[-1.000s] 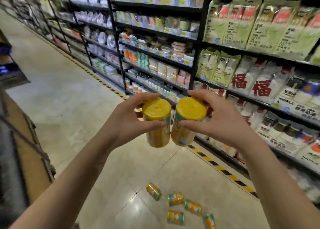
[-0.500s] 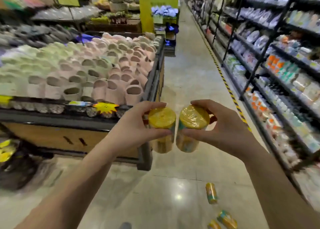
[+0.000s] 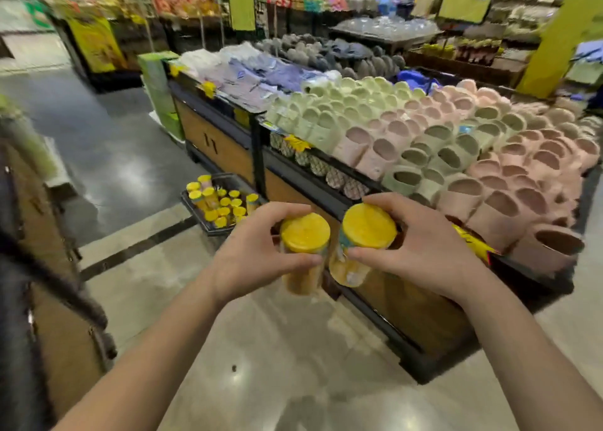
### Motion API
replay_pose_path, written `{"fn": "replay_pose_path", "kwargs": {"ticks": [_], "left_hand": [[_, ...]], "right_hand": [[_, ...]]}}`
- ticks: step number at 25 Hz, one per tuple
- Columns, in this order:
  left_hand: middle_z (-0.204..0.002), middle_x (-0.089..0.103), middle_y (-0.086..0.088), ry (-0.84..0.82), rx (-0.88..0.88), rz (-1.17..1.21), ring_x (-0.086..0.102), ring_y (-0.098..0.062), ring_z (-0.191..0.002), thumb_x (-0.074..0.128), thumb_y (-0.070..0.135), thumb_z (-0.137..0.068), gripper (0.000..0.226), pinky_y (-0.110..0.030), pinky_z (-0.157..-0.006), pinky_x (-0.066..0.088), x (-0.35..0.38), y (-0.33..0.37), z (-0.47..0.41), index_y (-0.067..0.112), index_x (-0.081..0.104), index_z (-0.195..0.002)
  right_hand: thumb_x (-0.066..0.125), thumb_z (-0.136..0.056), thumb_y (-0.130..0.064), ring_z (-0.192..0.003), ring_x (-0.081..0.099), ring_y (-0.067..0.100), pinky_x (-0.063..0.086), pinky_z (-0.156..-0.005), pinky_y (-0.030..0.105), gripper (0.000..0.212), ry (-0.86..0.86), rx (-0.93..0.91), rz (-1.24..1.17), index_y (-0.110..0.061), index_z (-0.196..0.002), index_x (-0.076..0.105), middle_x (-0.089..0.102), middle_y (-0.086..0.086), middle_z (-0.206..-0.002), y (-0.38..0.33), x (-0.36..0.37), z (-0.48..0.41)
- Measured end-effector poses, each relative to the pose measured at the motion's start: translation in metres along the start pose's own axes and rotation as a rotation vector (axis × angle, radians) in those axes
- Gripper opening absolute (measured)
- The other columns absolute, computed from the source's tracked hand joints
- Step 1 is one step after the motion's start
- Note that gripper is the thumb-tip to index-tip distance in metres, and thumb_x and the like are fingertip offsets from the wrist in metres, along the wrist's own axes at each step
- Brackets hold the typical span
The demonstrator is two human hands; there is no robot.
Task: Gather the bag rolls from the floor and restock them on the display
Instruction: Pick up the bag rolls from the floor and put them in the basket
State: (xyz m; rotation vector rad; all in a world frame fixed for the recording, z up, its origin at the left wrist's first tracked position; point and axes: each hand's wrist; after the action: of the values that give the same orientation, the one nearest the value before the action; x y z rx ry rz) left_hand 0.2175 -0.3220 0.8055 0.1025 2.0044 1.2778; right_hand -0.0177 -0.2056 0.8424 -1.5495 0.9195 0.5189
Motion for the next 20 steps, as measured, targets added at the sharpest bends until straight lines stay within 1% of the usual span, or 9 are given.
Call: {"fn": "replay_pose_path", "kwargs": {"ticks": [3, 7, 9, 11, 14, 16, 18, 20], "left_hand": [[-0.128, 0.058, 0.019, 0.081, -0.055, -0.060, 0.056, 0.002, -0.117, 0.092, 0.042, -0.065, 0.074, -0.029, -0.100, 0.051, -0.056, -0.050, -0.012, 0.037, 0.060, -0.132], [-0.127, 0.056, 0.022, 0.192, -0.147, -0.087, 0.053, 0.007, -0.116, 0.090, 0.044, -0.066, 0.073, -0.021, -0.099, 0.049, -0.111, -0.113, -0.040, 0.038, 0.059, -0.132], [-0.126, 0.055, 0.022, 0.229, -0.190, -0.104, 0.053, 0.005, -0.117, 0.090, 0.045, -0.067, 0.074, -0.023, -0.101, 0.048, -0.128, -0.143, -0.062, 0.039, 0.058, -0.133], [-0.126, 0.055, 0.019, 0.265, -0.231, -0.131, 0.054, 0.002, -0.118, 0.090, 0.046, -0.067, 0.076, -0.028, -0.101, 0.050, -0.144, -0.173, -0.091, 0.039, 0.056, -0.134], [-0.128, 0.055, 0.016, 0.287, -0.274, -0.171, 0.056, -0.004, -0.118, 0.090, 0.047, -0.067, 0.080, -0.036, -0.099, 0.053, -0.166, -0.218, -0.153, 0.038, 0.054, -0.138], [-0.129, 0.054, 0.013, 0.300, -0.314, -0.212, 0.054, -0.008, -0.121, 0.090, 0.044, -0.069, 0.081, -0.038, -0.103, 0.050, -0.183, -0.242, -0.198, 0.035, 0.052, -0.140], [-0.129, 0.053, 0.009, 0.311, -0.352, -0.246, 0.052, -0.010, -0.122, 0.090, 0.039, -0.070, 0.081, -0.039, -0.106, 0.047, -0.199, -0.263, -0.235, 0.032, 0.051, -0.141], [-0.131, 0.053, 0.008, 0.331, -0.385, -0.290, 0.050, -0.009, -0.122, 0.089, 0.038, -0.070, 0.082, -0.035, -0.106, 0.046, -0.216, -0.287, -0.265, 0.031, 0.051, -0.142]], "right_hand": [[0.081, -0.064, -0.068, -0.112, 0.055, -0.005, 0.051, -0.096, 0.033, 0.078, -0.091, -0.064, -0.018, -0.046, -0.132, 0.051, 0.056, -0.029, -0.124, -0.030, 0.049, -0.074], [0.080, -0.066, -0.067, -0.119, 0.053, -0.001, 0.050, -0.101, 0.036, 0.084, -0.192, -0.147, -0.007, -0.045, -0.139, 0.047, 0.054, -0.028, -0.132, -0.048, 0.111, -0.172], [0.080, -0.066, -0.068, -0.124, 0.051, 0.000, 0.048, -0.104, 0.036, 0.088, -0.230, -0.197, 0.003, -0.044, -0.143, 0.044, 0.051, -0.026, -0.138, -0.047, 0.138, -0.222], [0.080, -0.067, -0.066, -0.127, 0.050, 0.003, 0.047, -0.105, 0.036, 0.091, -0.280, -0.237, 0.025, -0.041, -0.146, 0.043, 0.051, -0.021, -0.141, -0.044, 0.163, -0.275], [0.080, -0.066, -0.064, -0.121, 0.054, 0.007, 0.050, -0.099, 0.038, 0.087, -0.358, -0.314, 0.058, -0.039, -0.141, 0.047, 0.055, -0.017, -0.135, -0.037, 0.193, -0.368], [0.083, -0.065, -0.061, -0.114, 0.056, 0.009, 0.051, -0.093, 0.035, 0.084, -0.431, -0.350, 0.085, -0.035, -0.137, 0.049, 0.057, -0.014, -0.127, -0.034, 0.204, -0.433], [0.085, -0.065, -0.056, -0.109, 0.055, 0.009, 0.050, -0.090, 0.032, 0.081, -0.484, -0.367, 0.093, -0.032, -0.134, 0.049, 0.056, -0.012, -0.123, -0.031, 0.213, -0.489], [0.084, -0.064, -0.054, -0.110, 0.054, 0.010, 0.050, -0.091, 0.034, 0.078, -0.513, -0.391, 0.102, -0.034, -0.131, 0.049, 0.053, -0.012, -0.122, -0.031, 0.227, -0.537]]}}
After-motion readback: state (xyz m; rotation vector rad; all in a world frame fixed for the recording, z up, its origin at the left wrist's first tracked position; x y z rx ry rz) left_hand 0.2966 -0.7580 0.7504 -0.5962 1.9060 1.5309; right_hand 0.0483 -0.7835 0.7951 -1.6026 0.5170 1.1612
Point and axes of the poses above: each hand's wrist, its own z-axis away from the middle knuckle, its own x-axis out of the palm, y = z × x
